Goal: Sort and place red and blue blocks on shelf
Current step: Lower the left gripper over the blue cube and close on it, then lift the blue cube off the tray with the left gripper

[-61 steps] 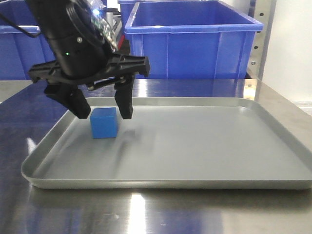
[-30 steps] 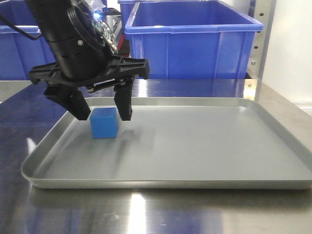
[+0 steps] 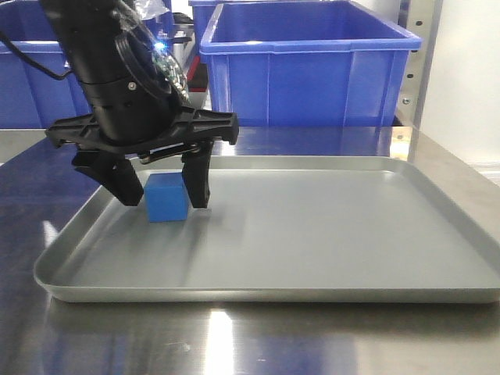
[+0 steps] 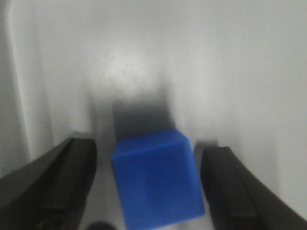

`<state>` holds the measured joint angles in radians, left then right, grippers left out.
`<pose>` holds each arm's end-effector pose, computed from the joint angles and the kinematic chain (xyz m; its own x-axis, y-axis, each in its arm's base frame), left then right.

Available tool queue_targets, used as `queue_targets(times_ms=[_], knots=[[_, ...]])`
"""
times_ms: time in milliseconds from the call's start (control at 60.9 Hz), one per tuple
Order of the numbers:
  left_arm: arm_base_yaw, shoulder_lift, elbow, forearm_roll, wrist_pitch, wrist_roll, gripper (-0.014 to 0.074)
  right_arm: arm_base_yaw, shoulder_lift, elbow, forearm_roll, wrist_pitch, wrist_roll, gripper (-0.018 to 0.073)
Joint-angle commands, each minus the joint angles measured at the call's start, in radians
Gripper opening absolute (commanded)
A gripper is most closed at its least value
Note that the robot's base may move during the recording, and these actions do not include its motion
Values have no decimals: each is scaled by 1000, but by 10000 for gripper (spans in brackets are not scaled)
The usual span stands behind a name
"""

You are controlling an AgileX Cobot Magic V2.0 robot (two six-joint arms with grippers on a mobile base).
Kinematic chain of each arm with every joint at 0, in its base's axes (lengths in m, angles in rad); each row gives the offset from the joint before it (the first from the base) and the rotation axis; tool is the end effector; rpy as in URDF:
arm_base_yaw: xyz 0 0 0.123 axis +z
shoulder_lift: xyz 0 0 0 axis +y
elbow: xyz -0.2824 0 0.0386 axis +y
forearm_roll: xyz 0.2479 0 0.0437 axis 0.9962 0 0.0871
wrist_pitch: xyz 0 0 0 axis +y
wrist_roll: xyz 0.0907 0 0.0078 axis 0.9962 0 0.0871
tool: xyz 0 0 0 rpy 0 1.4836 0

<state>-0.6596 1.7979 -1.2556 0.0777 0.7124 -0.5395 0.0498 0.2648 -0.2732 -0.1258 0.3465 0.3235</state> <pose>0.2966 -0.2242 0.2153 -0.9197 0.1289 -0.3708 0.1928 0.9711 -0.1407 0.0733 -0.0002 0.2575 -0.2421 0.1917 -0.9511 0.0417 0.9814 0.1872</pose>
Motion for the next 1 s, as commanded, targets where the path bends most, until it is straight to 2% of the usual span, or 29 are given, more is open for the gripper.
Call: queue_targets(times_ms=[0,131,279,558,772,985], knots=[[3,-43,-30,9,-26,-8,437,-5,7,-28,-14,-88,-10,52],[3,-43,-30,10,-26,-8,309,-5,7,-28,-14,-88,-10,52],[3,-43,-30,10,-4,-8,118,-5,7,-28,-14,-88,-10,52],[3,-116,-30,50,5,-2,122,-5,7,-28,-14,-88,-10,52],[8,-241,-30,171,17,-2,122,-5,7,-28,-14,-88,-10,52],[62,-392,-18,210,42,-2,122,-5,7,-28,-14,-88,-10,52]])
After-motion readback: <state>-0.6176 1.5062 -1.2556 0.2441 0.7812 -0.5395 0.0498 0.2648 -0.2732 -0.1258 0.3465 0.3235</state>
